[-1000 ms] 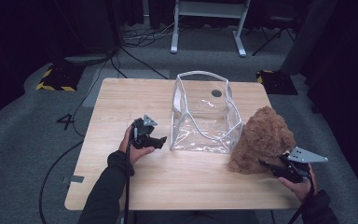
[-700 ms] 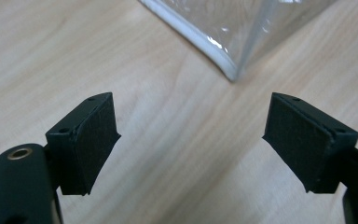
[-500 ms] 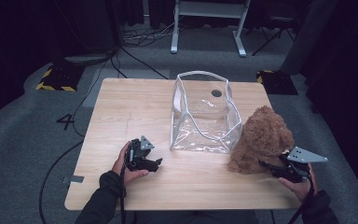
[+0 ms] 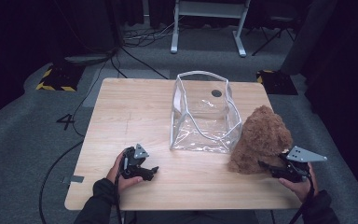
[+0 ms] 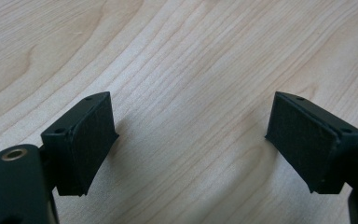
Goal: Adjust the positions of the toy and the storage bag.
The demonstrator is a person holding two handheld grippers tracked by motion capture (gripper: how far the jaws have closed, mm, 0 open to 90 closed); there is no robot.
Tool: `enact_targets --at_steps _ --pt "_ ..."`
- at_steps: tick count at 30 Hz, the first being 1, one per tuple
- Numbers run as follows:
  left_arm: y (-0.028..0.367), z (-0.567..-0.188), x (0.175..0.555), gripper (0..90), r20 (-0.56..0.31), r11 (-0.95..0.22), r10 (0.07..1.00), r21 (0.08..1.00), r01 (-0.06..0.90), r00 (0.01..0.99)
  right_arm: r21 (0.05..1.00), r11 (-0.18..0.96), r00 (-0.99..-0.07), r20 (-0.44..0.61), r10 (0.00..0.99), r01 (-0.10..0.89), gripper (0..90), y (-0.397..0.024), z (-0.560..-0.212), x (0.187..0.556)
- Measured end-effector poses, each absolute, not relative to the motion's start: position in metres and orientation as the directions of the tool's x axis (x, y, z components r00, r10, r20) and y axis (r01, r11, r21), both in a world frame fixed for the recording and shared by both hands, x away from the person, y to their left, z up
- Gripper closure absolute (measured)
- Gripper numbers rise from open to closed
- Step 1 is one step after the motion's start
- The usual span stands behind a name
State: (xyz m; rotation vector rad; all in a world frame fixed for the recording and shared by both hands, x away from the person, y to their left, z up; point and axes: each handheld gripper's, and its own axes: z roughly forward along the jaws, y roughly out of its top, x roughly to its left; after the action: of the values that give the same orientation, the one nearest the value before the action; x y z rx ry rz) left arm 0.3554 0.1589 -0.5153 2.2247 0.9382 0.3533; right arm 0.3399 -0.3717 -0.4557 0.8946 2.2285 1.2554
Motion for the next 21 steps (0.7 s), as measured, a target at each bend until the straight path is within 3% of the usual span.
enact_targets --at_steps 11,14,21 --pt "0.160 -0.515 0.354 15.2 -0.014 -0.496 0.720 0.688 0.529 0.694 0.861 0.370 -0.690 -0.031 0.723 0.349 30.9 -0.370 -0.453 0.341" --pt "0.160 -0.515 0.354 15.2 -0.014 -0.496 0.720 0.689 0.529 0.694 0.863 0.358 -0.670 -0.032 0.742 0.356 18.8 -0.366 -0.451 0.342" --pt "0.160 -0.516 0.354 15.1 -0.016 -0.496 0.718 0.689 0.528 0.696 0.875 0.338 -0.650 -0.035 0.759 0.347 16.3 -0.358 -0.441 0.342"
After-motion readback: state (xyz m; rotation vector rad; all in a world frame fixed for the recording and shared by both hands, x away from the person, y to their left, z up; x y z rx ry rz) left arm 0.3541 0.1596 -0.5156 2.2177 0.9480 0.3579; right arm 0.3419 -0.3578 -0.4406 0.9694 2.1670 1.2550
